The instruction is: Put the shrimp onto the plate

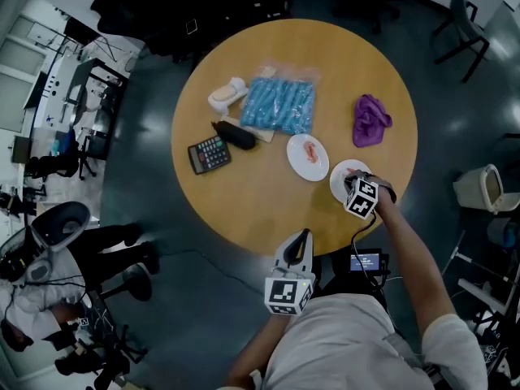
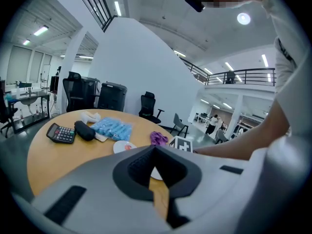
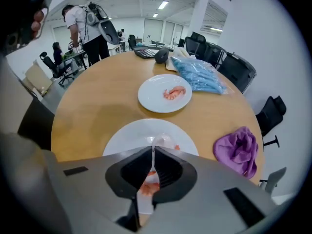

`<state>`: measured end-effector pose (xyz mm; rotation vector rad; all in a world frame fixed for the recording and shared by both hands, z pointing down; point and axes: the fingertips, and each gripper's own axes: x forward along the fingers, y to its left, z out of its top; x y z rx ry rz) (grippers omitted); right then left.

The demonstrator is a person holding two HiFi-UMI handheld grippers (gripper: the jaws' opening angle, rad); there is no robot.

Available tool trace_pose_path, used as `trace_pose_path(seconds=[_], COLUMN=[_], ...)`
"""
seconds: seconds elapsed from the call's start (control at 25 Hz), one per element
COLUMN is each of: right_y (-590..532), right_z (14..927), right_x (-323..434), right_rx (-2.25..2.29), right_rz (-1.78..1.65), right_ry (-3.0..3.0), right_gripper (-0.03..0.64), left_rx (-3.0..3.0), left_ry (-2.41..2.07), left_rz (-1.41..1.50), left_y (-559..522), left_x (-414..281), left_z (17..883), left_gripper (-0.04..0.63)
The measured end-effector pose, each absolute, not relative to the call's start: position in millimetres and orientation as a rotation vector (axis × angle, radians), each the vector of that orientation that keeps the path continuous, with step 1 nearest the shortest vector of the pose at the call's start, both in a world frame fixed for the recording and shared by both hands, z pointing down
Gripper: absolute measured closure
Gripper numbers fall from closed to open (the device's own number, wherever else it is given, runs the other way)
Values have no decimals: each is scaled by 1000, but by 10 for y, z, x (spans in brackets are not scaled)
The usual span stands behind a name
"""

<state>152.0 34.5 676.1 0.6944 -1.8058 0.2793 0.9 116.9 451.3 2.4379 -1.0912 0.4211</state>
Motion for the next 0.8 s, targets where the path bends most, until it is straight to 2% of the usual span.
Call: trace_pose_path(seconds=[0.44,0.8], right_y=[302,636], right_z=[6650,5861], right_x=[1443,1561], right_rx=[732,1028], right_rz=[262,397], right_ry=[-1855,-2024], right_gripper=[591,592], left_rx=[2470,2466], left_ry=[-1085,-1167], left_rz=[444,344], left_y=[1205,1232], left_x=[145,380], left_z=[4463,4411], left_gripper=[588,588])
